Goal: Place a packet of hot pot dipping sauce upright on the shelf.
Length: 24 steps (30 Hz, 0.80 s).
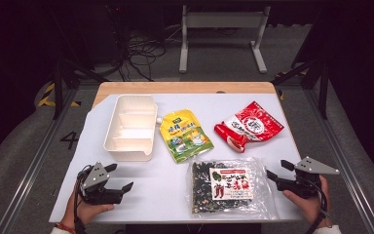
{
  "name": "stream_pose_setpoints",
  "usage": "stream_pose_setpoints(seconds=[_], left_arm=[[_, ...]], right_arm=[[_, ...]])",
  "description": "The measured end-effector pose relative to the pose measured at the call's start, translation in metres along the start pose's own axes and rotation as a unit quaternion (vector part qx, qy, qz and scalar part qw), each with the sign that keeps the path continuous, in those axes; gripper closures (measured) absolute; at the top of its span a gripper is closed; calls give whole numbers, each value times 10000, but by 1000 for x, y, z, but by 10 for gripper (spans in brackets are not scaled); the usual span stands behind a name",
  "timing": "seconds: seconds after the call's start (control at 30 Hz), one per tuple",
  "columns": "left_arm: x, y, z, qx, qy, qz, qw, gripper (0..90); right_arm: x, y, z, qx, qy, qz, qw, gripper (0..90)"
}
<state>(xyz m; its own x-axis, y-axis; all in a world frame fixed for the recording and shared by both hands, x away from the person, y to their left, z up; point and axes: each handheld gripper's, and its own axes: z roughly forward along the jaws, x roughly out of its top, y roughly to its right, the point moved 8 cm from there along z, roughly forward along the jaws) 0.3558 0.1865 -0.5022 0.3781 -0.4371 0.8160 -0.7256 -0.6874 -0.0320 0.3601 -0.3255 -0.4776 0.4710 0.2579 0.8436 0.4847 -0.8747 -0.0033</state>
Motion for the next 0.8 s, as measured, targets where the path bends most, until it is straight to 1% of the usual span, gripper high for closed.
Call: stream_pose_setpoints(seconds=[0.03, 0.07, 0.17, 0.2, 0.23, 0.3, 0.33, 0.37, 0.43, 0.47, 0.5, 0.53, 0.57, 0.63, 0.7, 0.8], left_arm=[[0, -1, 1, 47, -35, -30, 10000, 140], [0, -2, 2, 84, -37, 16, 10000, 139], [-2, -1, 2, 75, -137, 61, 9999, 142], [-3, 0, 3, 41, -153, 85, 9998, 143], [-4, -1, 3, 56, -169, 111, 9998, 145], [-4, 0, 4, 50, -159, 106, 9998, 147], [-5, 0, 4, 8, -178, 130, 9998, 147], [-5, 0, 4, 16, -192, 161, 9997, 148], [-6, 2, 3, -17, -222, 174, 9996, 152], [-6, 4, 2, 7, -209, 198, 9996, 152], [-6, 4, 2, 7, -209, 198, 9996, 152], [-7, 4, 1, -18, -212, 180, 9996, 152], [-7, 4, 1, -18, -212, 180, 9996, 152], [-7, 5, 2, -13, -240, 179, 9996, 152], [-7, 5, 4, -22, -247, 216, 9995, 151], [-8, 8, 6, -39, -313, 264, 9992, 151]], right_arm=[[0, 1, 1, 17, 17, 11, 10000, 300], [0, 4, 3, 48, 25, 43, 10000, 310], [0, 12, 8, 0, -20, 170, 9999, 320], [1, 14, 9, -2, -30, 182, 9998, 324], [2, 16, 10, -5, -58, 186, 9998, 328], [3, 21, 14, -20, -108, 267, 9996, 336], [3, 21, 14, -20, -108, 267, 9996, 336], [5, 24, 16, 21, -95, 342, 9994, 338], [8, 27, 21, 56, -153, 463, 9988, 338], [11, 29, 27, 126, -201, 535, 9983, 337], [11, 29, 27, 126, -201, 535, 9983, 337], [13, 33, 32, 122, -256, 611, 9977, 335], [13, 33, 32, 122, -256, 611, 9977, 335], [16, 37, 37, 181, -252, 745, 9967, 324], [16, 43, 46, 288, -383, 888, 9949, 304], [17, 47, 54, 354, -459, 1008, 9932, 289]])
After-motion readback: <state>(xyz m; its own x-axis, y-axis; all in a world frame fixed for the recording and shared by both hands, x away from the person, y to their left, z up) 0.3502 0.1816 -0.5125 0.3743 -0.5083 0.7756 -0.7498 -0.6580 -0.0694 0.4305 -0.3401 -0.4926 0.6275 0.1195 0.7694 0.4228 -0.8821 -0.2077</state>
